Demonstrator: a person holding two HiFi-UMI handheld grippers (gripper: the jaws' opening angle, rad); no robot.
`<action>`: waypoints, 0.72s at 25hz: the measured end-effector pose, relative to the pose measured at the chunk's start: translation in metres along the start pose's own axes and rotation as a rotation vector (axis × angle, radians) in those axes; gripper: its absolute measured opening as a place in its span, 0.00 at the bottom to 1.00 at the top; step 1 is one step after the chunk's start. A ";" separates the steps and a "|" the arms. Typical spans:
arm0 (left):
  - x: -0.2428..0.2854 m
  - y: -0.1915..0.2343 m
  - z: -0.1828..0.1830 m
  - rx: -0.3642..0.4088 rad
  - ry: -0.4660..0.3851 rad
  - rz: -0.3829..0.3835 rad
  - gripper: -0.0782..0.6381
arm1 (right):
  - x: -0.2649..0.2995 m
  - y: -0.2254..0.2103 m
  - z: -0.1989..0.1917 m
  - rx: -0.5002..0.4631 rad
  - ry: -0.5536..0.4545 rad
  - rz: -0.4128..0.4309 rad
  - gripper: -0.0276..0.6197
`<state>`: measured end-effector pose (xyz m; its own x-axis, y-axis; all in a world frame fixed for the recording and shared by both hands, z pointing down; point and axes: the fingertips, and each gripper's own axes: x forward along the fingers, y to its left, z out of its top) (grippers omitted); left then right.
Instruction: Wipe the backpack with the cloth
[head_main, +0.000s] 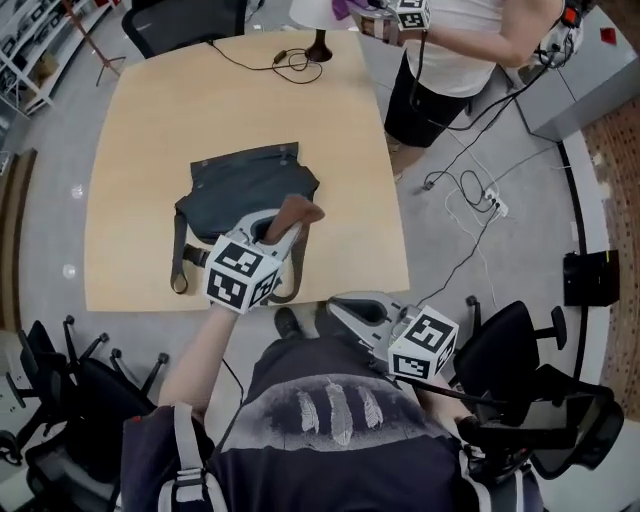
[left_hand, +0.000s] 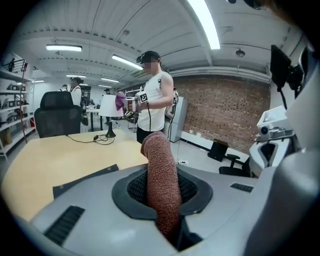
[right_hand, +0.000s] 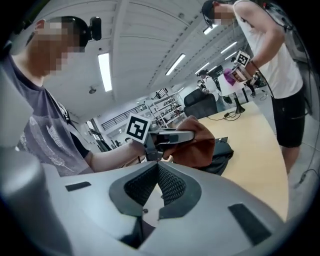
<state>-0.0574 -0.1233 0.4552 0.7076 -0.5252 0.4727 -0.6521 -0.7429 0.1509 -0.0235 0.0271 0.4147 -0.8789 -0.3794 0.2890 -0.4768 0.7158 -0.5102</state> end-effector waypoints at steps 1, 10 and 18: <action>0.019 0.013 0.007 0.020 0.019 0.021 0.19 | 0.001 -0.012 0.009 -0.006 -0.006 -0.003 0.05; 0.167 0.077 -0.034 0.025 0.323 0.130 0.19 | 0.004 -0.070 0.050 -0.004 0.026 0.115 0.05; 0.182 0.104 -0.075 0.264 0.460 0.268 0.19 | -0.003 -0.107 0.056 0.035 0.038 0.137 0.05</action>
<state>-0.0165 -0.2649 0.6215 0.2983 -0.5185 0.8014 -0.6604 -0.7183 -0.2190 0.0289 -0.0814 0.4227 -0.9350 -0.2567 0.2446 -0.3530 0.7381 -0.5749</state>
